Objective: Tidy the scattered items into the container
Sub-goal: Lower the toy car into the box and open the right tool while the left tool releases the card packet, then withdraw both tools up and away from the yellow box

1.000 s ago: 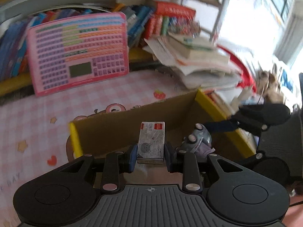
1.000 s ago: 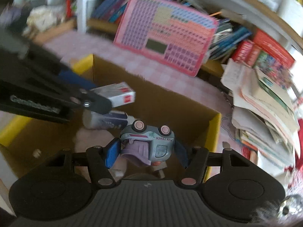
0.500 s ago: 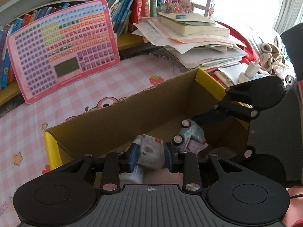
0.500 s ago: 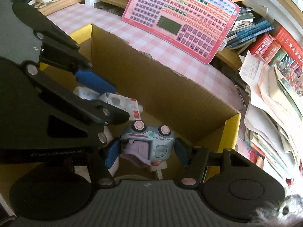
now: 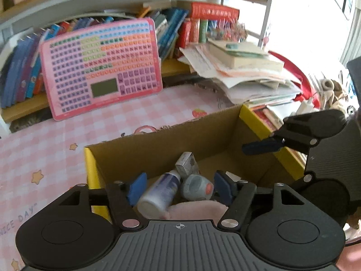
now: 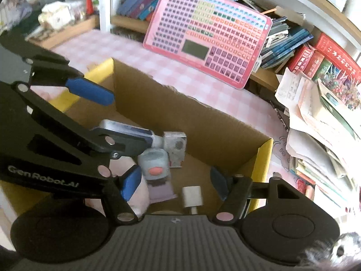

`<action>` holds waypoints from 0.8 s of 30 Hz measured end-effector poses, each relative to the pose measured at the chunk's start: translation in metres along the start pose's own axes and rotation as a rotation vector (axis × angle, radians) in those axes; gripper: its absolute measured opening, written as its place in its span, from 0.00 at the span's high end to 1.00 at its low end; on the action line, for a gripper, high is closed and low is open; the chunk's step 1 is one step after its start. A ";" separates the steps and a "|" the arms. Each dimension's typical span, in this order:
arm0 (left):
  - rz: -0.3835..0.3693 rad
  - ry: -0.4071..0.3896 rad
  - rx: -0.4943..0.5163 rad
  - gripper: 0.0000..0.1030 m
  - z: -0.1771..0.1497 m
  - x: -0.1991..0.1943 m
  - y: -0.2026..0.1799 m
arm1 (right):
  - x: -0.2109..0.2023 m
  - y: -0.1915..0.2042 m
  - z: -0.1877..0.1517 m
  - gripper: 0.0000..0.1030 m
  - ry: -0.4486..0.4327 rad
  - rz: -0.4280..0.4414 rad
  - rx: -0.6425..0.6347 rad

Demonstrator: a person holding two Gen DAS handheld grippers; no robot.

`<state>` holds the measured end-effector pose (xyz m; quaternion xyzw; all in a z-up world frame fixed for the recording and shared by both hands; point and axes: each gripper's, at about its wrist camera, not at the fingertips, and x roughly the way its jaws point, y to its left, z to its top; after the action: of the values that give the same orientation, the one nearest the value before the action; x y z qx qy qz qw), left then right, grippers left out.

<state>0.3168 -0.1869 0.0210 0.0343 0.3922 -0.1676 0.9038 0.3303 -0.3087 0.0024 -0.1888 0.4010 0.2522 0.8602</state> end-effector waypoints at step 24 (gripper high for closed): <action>0.094 -0.251 -0.124 0.08 -0.082 -0.140 0.024 | -0.115 0.059 -0.043 0.31 -0.206 -0.074 0.143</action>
<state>0.1780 -0.1096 0.0635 -0.0246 0.2838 -0.1035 0.9530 0.2065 -0.3164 0.0591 -0.1144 0.3201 0.2092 0.9169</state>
